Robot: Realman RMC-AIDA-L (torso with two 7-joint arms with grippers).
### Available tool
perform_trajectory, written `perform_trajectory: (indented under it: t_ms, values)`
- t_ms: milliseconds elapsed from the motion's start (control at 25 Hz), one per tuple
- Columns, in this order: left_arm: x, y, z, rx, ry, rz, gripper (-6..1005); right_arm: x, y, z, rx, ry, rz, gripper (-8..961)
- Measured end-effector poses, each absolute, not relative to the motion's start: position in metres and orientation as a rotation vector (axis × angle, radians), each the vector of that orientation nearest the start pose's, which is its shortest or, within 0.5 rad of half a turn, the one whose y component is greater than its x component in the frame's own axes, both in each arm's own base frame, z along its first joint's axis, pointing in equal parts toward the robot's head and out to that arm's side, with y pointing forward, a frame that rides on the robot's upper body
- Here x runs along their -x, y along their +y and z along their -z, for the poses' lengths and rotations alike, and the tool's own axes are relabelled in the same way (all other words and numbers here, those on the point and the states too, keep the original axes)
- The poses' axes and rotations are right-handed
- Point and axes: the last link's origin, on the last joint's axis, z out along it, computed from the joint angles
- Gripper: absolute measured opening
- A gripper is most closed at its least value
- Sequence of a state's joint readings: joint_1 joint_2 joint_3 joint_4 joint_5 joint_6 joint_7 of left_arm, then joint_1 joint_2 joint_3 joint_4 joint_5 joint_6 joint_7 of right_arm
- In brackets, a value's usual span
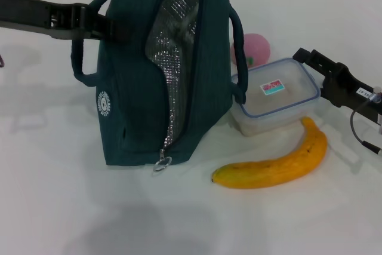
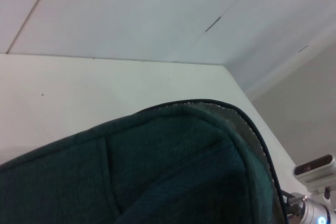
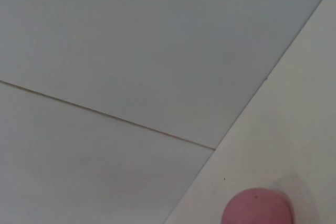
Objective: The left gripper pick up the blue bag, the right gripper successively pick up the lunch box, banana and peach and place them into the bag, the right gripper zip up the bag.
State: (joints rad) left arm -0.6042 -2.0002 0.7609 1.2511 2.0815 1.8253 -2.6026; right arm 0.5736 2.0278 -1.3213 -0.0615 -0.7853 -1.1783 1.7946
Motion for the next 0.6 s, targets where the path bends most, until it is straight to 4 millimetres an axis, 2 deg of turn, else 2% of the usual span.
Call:
perform_trajectory:
  t_ms: [80,600]
  values:
    - [0.1814,0.3525,-0.1025,2.574,-1.488,0.492,32,-0.2945,0.3435,0.0440,1.760,1.856,-1.278,872]
    - [0.1817,0.3526,-0.1022,2.581,-1.474,0.489,32,-0.2959,0.3406,0.0424,1.757,1.848,-1.294,563]
